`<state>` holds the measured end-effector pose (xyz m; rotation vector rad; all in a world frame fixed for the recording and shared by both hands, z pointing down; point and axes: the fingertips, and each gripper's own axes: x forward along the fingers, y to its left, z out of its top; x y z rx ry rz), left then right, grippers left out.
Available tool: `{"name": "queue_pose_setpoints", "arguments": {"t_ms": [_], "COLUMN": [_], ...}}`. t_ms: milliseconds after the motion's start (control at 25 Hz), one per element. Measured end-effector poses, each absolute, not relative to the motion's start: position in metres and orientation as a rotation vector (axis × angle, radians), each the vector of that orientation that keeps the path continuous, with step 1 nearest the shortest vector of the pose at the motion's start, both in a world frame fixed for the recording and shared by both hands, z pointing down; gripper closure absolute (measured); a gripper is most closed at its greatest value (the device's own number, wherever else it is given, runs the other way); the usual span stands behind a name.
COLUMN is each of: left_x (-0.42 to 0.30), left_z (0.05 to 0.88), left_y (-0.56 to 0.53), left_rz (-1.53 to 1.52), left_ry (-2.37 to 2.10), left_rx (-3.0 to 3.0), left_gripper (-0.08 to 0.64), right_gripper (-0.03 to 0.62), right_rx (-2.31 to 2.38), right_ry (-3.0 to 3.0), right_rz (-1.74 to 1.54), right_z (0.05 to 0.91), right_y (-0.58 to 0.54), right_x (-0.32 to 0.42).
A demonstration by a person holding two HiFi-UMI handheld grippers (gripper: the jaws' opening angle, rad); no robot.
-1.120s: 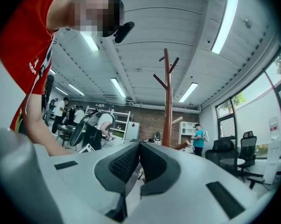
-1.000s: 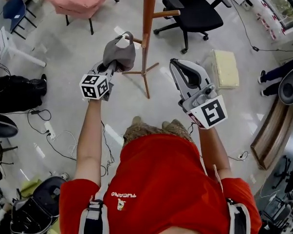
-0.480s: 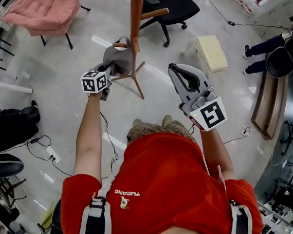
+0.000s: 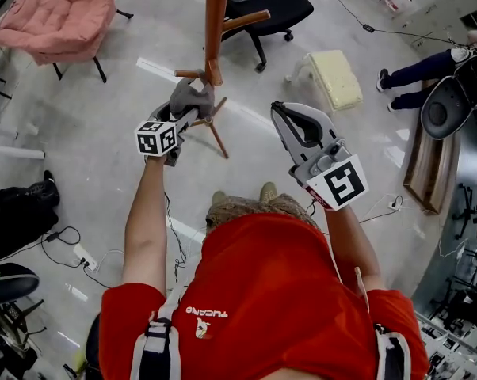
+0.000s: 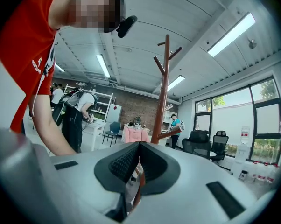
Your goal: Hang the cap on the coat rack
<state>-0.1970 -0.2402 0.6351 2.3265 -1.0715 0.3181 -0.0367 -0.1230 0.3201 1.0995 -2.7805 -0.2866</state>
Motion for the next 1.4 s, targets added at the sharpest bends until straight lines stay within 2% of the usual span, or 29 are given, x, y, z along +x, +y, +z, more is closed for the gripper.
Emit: {"name": "queue_pose_setpoints", "arguments": {"t_ms": [240,440,600,880,960,1080,1160,1400], "left_x": [-0.212,-0.235,-0.250,-0.223,-0.206,-0.180,-0.166,-0.124], "left_z": [0.607,0.610,0.600,0.479,0.438,0.386,0.360,0.308], "left_y": [-0.227,-0.214,-0.201,-0.180,-0.170,-0.154,-0.144,-0.130], "left_rz": [0.280,0.407,0.387,0.086,0.006,-0.092,-0.137,-0.178], "left_ry": [-1.183,-1.296,-1.332,-1.397,-1.400,-1.435,-1.474,-1.609], "left_rx": [2.388,2.342,2.330,2.579,2.662,2.745,2.770,2.786], "left_gripper": [0.215,0.215,0.209,0.214,0.256,0.417,0.493,0.550], "right_gripper": [0.569,0.569,0.569,0.569,0.569,0.569,0.569,0.569], "right_rx": [1.060,1.035,1.006,0.955,0.925,0.874,0.827,0.617], "right_ry": [-2.841,-2.870,-2.893,-2.952,-2.974,-3.020,-3.061,-3.197], "right_rz": [-0.286,-0.269,-0.264,-0.235,-0.239,-0.243,-0.244,-0.261], "right_z": [0.319,0.321,0.320,0.319,0.317,0.312,0.309,0.296], "right_y": [-0.130,-0.131,-0.130,-0.134,-0.136,-0.140,-0.143,-0.148], "right_x": [-0.050,-0.057,-0.065,-0.073,-0.076,-0.074,-0.071,-0.057]}}
